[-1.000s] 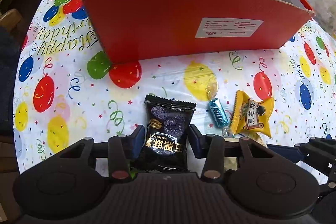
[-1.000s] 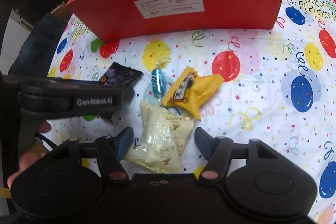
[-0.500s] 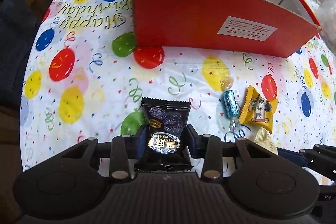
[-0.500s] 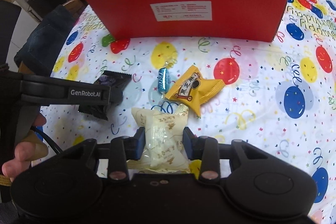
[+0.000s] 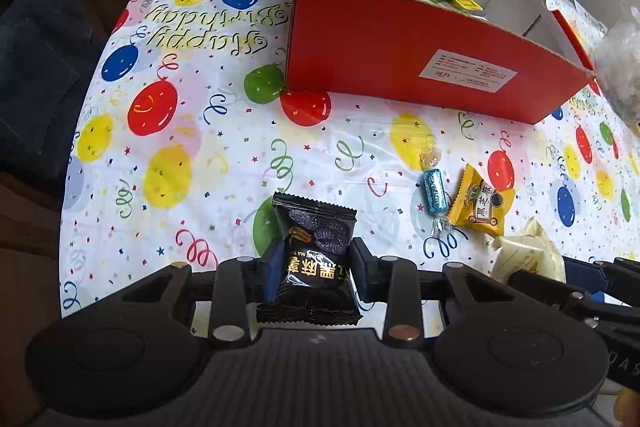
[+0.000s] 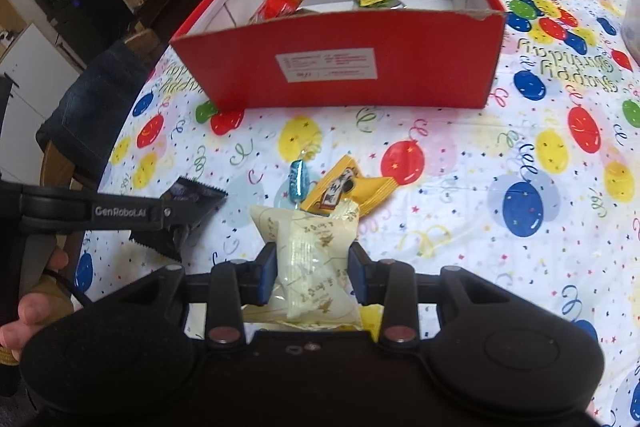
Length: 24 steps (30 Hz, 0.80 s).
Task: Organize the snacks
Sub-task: 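Carry the black packet and cream pastry bag over the red box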
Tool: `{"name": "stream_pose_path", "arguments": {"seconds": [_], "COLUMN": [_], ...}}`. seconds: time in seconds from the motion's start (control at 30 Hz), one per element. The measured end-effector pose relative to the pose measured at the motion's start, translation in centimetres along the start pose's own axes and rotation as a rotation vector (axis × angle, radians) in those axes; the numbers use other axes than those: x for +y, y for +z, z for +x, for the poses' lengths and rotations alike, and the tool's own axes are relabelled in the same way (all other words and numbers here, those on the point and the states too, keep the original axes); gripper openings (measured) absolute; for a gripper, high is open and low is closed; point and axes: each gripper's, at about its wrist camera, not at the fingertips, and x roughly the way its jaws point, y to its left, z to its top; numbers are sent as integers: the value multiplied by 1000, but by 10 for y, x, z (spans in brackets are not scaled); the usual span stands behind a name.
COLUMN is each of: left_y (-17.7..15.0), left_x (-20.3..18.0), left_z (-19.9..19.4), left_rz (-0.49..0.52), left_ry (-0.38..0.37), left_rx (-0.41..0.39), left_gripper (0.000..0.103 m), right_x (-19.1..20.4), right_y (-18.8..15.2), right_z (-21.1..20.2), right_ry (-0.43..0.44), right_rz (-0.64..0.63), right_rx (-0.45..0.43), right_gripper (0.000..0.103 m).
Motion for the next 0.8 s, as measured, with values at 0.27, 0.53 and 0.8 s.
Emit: {"name": "stream_pose_path", "arguments": {"seconds": [0.27,0.53,0.8], "left_y": [4,24,59], "left_x": [-4,-20,-37], "left_z": [-24,-55,-76], "left_rz": [-19,3,16], "left_ry": [-36,-56,-77], "left_rx": [-35,-121,-198], "left_gripper": [34,34,34], "right_x": [-11,-26,-36], "right_y": [11,42,79], "right_z": [-20,-46,-64], "right_ry": [-6,-33,-55], "right_rz": [21,11,-3], "right_rx": [-65,-158,-249], "right_gripper": [35,35,35]}}
